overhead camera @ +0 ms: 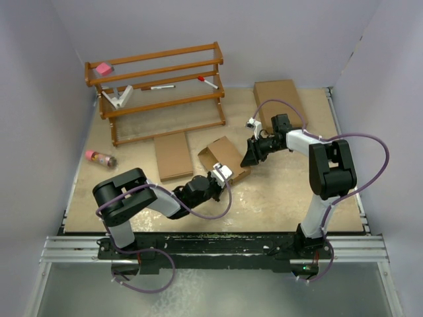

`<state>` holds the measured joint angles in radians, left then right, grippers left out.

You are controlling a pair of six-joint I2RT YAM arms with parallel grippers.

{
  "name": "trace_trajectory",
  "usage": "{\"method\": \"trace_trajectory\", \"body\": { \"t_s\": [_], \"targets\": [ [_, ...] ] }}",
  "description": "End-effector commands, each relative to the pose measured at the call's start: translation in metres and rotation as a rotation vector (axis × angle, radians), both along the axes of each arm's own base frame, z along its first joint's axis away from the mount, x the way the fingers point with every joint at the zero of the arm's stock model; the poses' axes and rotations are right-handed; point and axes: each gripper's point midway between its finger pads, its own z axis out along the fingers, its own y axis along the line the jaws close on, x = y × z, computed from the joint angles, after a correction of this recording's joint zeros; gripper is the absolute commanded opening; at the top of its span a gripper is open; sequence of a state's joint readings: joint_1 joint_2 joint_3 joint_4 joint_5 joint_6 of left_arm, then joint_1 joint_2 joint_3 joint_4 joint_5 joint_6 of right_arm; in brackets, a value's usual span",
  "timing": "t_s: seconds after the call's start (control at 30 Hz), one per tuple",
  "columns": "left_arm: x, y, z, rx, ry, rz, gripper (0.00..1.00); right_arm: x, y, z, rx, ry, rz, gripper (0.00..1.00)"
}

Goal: Fold the paper box

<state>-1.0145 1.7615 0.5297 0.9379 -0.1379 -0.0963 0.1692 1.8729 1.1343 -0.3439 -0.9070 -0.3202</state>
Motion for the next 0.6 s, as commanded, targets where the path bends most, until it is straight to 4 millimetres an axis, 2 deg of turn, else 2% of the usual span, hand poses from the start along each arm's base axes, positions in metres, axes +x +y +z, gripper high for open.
{"method": "trace_trajectory", "body": {
  "t_s": [0.0,0.57],
  "targets": [
    [0.011,-0.006,0.025,-0.108,-0.043,0.025,0.04,0.005,-0.006,-0.01,-0.058,0.0,-0.014,0.42],
    [0.02,-0.017,0.04,-0.076,0.005,0.042,0.04,0.003,-0.002,-0.009,-0.059,-0.006,0.006,0.42]
  ]
}}
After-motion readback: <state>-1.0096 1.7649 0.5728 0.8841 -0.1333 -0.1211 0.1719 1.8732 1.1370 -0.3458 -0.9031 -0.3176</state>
